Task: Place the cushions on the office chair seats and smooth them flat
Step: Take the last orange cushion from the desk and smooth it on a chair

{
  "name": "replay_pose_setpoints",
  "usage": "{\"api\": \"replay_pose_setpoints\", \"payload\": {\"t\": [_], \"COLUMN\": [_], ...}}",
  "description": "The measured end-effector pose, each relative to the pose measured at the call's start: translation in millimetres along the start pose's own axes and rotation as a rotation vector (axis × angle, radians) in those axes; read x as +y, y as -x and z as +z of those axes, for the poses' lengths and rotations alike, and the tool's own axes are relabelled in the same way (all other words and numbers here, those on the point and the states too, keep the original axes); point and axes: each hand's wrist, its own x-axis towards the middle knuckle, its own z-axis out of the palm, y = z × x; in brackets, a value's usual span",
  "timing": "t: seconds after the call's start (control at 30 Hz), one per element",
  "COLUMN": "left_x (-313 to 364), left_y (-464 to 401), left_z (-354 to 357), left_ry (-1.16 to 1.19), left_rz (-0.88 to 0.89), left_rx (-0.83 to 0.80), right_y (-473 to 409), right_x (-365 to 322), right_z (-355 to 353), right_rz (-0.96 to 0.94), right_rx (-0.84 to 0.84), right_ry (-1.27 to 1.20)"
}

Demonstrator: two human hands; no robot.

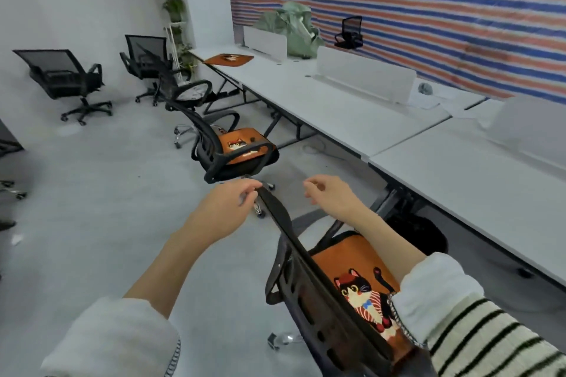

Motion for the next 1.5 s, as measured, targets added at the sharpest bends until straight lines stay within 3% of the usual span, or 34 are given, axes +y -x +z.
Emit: {"api": "replay_pose_setpoints", "payload": {"t": [0.17,0.43,0.83,1.27,1.5], "left_x": [-113,-271,-530,-831,-905], "left_y": [-98,-255,-536,-856,-1030], "left_z": [-73,-147,-283,-377,-401], "left_ry": [0.075,0.111,0.033,0.083,0.144], "left_rz": [-0.082,-0.063,-0.134,-0.117,-0.033], "left_rx": [-0.003,-0.037,0.025,-0.039,-0.152], "right_y": [-127,-328,-710,-1091,-1232], "right_x": [-74,-150,-291,-379,-391], "right_z": [64,142,270,389,394], "right_rz": [0.035,0.107,0.023,0.152,0.312], "right_rx": [-0.019,0.003,-0.073,0.009,0.088], "right_ry": [-0.006,-0.063,-0.095,-0.111,-0.138]}}
